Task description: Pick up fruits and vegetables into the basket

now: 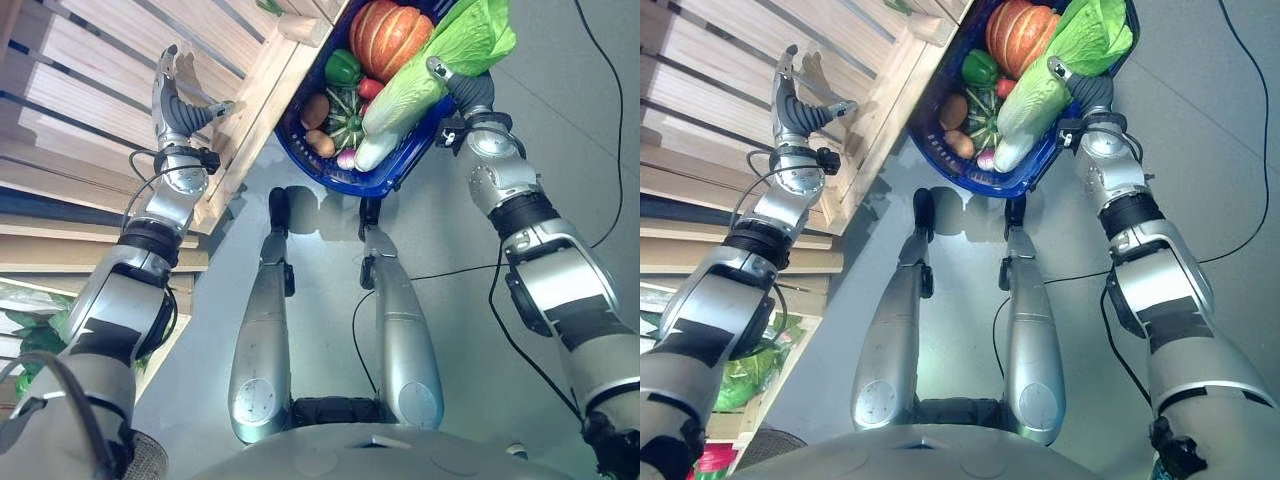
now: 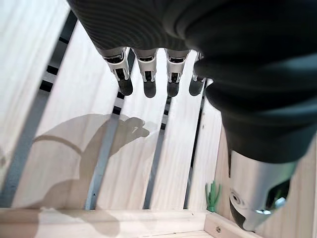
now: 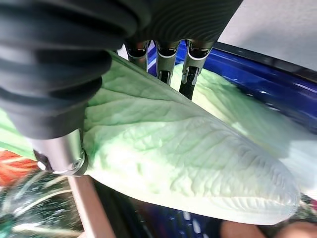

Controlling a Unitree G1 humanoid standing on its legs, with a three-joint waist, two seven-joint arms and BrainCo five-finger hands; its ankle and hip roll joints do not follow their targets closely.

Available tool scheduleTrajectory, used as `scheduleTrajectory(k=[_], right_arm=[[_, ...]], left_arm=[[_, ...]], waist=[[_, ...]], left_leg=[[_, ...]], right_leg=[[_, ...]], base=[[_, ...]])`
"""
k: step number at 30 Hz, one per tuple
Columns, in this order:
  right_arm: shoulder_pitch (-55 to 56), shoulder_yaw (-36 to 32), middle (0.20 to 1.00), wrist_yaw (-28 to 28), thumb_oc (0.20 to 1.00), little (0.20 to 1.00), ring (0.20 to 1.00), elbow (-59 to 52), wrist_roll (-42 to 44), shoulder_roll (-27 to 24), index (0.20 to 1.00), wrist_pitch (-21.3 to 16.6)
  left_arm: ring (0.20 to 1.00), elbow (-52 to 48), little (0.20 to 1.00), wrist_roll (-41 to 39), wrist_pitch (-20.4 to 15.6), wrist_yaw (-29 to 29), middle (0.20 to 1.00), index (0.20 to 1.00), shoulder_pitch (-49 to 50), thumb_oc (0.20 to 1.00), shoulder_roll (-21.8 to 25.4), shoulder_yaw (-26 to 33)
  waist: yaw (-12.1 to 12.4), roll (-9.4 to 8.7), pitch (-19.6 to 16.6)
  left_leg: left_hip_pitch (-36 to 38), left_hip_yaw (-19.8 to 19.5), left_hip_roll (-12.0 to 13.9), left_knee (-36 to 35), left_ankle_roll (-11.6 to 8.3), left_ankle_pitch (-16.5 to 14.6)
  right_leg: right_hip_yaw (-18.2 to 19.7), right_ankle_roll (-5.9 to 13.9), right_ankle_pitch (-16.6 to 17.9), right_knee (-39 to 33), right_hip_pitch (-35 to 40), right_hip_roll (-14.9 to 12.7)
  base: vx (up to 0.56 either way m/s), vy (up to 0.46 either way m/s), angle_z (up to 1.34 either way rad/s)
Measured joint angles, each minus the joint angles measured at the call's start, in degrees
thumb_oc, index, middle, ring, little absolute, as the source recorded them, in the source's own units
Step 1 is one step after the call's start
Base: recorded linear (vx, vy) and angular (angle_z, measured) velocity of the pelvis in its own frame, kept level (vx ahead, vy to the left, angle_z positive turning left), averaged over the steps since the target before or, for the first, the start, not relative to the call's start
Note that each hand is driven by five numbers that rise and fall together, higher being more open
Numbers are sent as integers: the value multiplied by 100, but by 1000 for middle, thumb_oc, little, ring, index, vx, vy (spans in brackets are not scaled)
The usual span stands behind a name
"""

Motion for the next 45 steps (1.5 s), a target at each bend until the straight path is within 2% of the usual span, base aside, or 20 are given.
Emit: scheduleTrajectory(k=[6,9,15,16,17,19,20,26,35,41,45], right_arm=[[-444,-5,200,361,200,200,200,958,12,94,200,300],[-544,-2,200,470,200,200,200,1164,-8,120,200,503],[-588,-2,200,480,200,200,200,1330,-40,147,200,837],[-601,-2,351,491,351,351,351,1360,-40,149,351,871],[-636,-2,454,497,454,454,454,1406,-41,146,454,967],[-680,-10,511,491,511,511,511,1447,-45,143,511,1068],[-701,-12,1000,481,1000,1000,1000,1466,-45,142,1000,1088],[-771,-12,1000,448,1000,1000,1000,1630,-165,129,1000,1297],[-771,-18,1000,326,1000,1000,1000,1727,-284,125,1000,1308],[-684,-19,1000,207,1000,1000,1000,1823,-589,110,1000,1253],[-451,-24,1000,77,1000,1000,1000,1798,-884,68,1000,1013]], left_arm=[[1000,13,1000,-33,-115,-53,1000,1000,-79,1000,-61,-155],[1000,13,1000,-32,-144,-55,1000,1000,-172,1000,-109,-252],[1000,9,1000,-32,-144,-40,1000,1000,-197,1000,-170,-307],[1000,9,1000,-33,-144,-38,1000,1000,-210,1000,-170,-309],[1000,5,1000,-32,-144,-38,1000,1000,-213,1000,-170,-322],[1000,4,1000,-32,-144,-33,1000,1000,-218,1000,-170,-354],[1000,3,1000,-32,-144,-31,1000,1000,-217,1000,-171,-372],[1000,-28,1000,-32,-144,63,1000,1000,-213,1000,-184,-446],[1000,-29,1000,-28,-143,68,1000,1000,-204,1000,-185,-447],[1000,-30,1000,-24,-135,31,1000,1000,65,1000,-181,-433],[1000,-35,1000,-12,-136,-78,1000,1000,424,1000,-171,-422]], waist=[[114,53,4],[210,62,3],[244,69,1],[246,71,2],[249,74,1],[258,82,5],[261,85,4],[257,95,8],[265,102,8],[261,129,13],[250,148,10]], left_leg=[[-169,-15,-60,42,16,31],[-274,-40,-62,100,20,33],[-377,-123,-78,218,-3,16],[-412,-156,-72,230,-11,13],[-472,-172,-71,282,-26,3],[-539,-175,-71,298,-40,8],[-565,-176,-71,302,-43,13],[-594,-180,-72,305,-48,22],[-525,-179,-73,307,-15,46],[31,-173,-37,131,-14,40],[598,-137,-32,-158,-6,51]], right_leg=[[-1,12,-31,173,-216,-66],[-10,-3,-39,233,-318,-67],[-64,-25,-143,394,-404,-86],[-99,-26,-144,402,-425,-83],[-115,-40,-154,447,-474,-85],[-127,-50,-163,495,-551,-92],[-126,-50,-163,512,-579,-93],[-126,-55,-166,540,-615,-94],[-115,-82,-146,531,-557,-88],[-127,-57,-121,259,34,-54],[-140,-15,-73,-30,598,-57]], base=[[13,-2,3],[3,-4,1],[5,-2,4],[4,-1,9],[3,2,8],[0,10,4],[0,0,0],[0,0,0],[0,0,0],[-11,19,-1],[-28,36,-2]])
